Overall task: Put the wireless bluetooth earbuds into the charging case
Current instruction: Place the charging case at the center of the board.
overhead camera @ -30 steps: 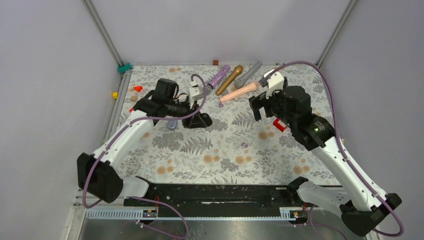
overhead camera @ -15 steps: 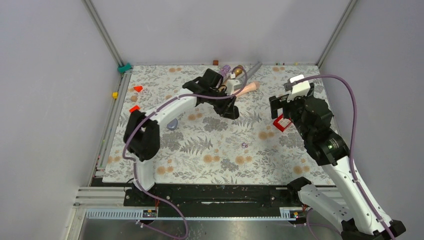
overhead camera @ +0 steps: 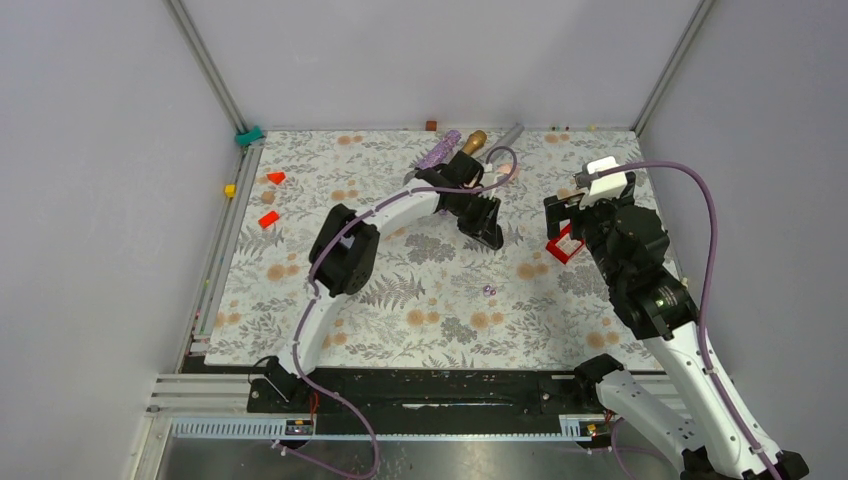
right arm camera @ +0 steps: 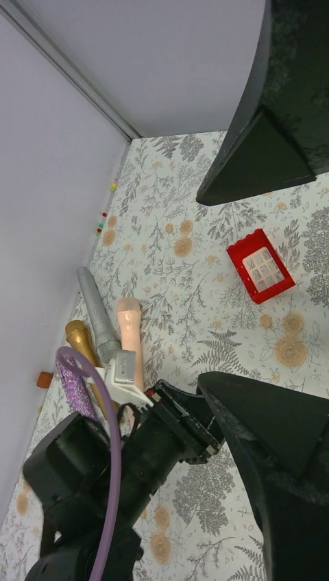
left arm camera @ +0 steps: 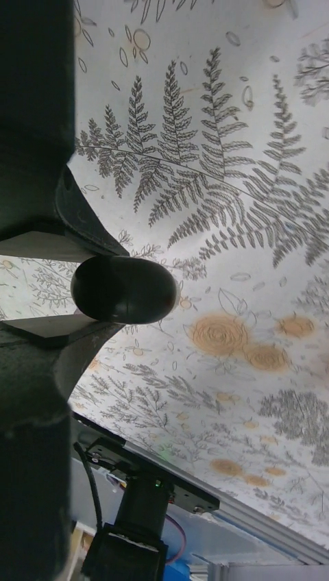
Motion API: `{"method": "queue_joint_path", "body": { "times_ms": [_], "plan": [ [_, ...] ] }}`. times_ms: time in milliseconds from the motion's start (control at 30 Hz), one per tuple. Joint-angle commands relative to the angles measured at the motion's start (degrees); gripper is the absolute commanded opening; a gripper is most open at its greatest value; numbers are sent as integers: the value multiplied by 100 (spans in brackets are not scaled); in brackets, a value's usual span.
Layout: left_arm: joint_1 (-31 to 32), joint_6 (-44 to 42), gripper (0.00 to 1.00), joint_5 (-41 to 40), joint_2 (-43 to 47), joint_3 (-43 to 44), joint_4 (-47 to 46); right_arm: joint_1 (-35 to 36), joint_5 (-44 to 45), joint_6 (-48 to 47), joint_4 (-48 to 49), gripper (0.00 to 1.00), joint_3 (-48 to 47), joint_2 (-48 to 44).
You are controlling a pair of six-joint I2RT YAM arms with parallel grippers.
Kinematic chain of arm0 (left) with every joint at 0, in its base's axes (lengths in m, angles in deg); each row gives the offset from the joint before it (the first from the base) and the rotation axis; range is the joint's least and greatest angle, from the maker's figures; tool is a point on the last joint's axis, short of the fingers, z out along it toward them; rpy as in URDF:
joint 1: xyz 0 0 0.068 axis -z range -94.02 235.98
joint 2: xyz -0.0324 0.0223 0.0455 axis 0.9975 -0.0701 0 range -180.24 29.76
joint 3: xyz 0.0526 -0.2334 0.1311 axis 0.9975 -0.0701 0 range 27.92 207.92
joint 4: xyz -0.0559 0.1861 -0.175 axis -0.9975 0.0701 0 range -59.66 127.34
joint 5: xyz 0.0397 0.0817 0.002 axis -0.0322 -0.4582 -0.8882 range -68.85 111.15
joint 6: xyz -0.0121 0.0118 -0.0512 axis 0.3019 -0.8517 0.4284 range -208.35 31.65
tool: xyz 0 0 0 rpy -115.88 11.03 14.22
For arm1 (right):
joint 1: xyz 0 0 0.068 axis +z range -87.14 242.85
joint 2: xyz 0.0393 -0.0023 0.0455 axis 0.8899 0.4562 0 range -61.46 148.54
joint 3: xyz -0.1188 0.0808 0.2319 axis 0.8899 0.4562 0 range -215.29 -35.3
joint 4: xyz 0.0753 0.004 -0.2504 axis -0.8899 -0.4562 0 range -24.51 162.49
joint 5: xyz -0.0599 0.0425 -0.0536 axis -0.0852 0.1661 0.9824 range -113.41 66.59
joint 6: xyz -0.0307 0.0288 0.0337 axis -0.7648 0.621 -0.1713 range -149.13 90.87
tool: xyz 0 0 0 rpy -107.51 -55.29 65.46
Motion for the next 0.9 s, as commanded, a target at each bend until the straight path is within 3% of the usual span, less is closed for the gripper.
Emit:
{"method": "queue_joint_path", "body": {
  "times_ms": [0, 133, 500, 733, 867],
  "plan": [
    [-1, 905, 0, -125, -257, 337, -367, -47, 52, -49, 346, 99, 37, -82],
    [-29, 1361, 0, 31, -477, 331, -631, -47, -56, -7, 373, 99, 98, -74],
    [-237, 1950, 0, -1040, -549, 130, -526, -83, -177, 43, 386, 99, 174, -83],
    [-375, 2224, 0, -1191, -724, 281, -337, -117, -231, 84, 385, 99, 184, -39],
    [-398, 2320, 22, -1077, -746, 248, -316, -136, -231, 88, 384, 100, 184, -38]
  ]
}}
